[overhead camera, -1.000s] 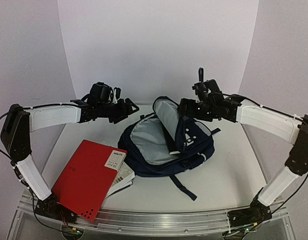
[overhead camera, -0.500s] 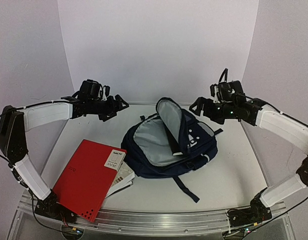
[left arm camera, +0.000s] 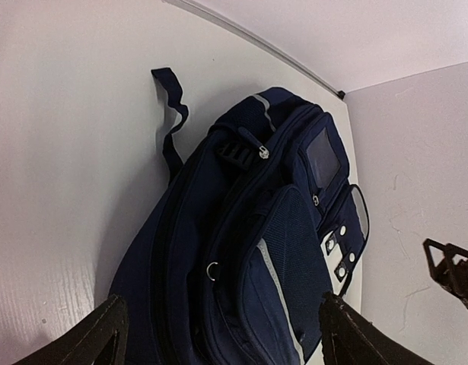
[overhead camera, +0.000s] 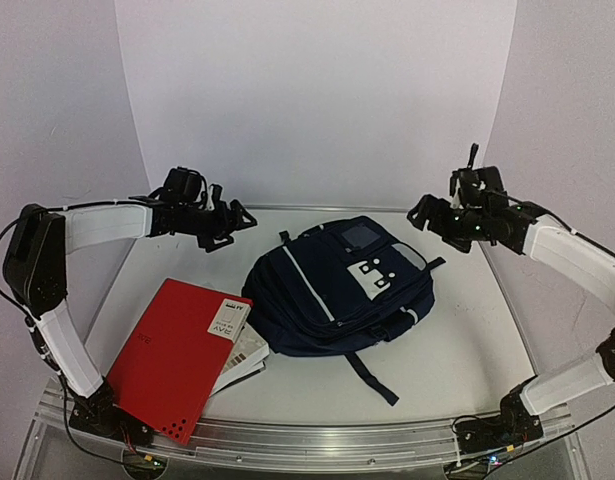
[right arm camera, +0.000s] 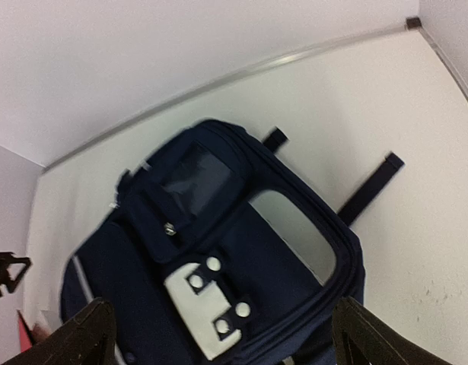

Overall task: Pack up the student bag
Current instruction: Adjust the student bag at the center of the board.

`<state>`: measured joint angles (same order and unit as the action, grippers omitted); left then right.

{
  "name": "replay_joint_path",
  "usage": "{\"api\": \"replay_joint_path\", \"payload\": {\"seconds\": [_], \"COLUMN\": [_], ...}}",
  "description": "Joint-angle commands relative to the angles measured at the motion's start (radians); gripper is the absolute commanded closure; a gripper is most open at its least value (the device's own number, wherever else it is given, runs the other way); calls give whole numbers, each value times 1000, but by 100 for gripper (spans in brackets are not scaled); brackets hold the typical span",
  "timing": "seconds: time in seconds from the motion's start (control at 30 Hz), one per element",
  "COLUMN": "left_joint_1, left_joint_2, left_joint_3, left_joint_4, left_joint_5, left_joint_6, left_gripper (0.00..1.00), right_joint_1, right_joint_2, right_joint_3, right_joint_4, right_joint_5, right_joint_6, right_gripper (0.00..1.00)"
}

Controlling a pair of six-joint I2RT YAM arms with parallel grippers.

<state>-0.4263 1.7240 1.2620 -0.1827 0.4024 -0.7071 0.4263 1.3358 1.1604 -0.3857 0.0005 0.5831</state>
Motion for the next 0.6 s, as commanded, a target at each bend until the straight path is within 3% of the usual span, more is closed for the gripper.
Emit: {"api": "replay_joint_path", "payload": {"seconds": [0.0, 0.27, 0.43, 0.57], "left_joint_1": [-1, -16, -73, -141], "left_joint_2": [83, 225, 320, 369], "left_joint_3": [71, 156, 250, 320], "left_joint_4": [30, 10, -85, -161], "left_joint_5": [104, 165, 153, 108], "left_joint_6": [9, 43, 99, 150], "left_gripper": [14, 14, 10, 9], "right_joint_1": [-1, 9, 15, 13], "right_joint_2": [67, 163, 276, 414], "right_joint_3": [-99, -264, -234, -132], "right_joint_4": [-7, 174, 288, 343], "right_joint_5": [45, -89, -129, -65], "right_joint_6": [49, 130, 115, 88], "right_gripper": [9, 29, 33, 36]}}
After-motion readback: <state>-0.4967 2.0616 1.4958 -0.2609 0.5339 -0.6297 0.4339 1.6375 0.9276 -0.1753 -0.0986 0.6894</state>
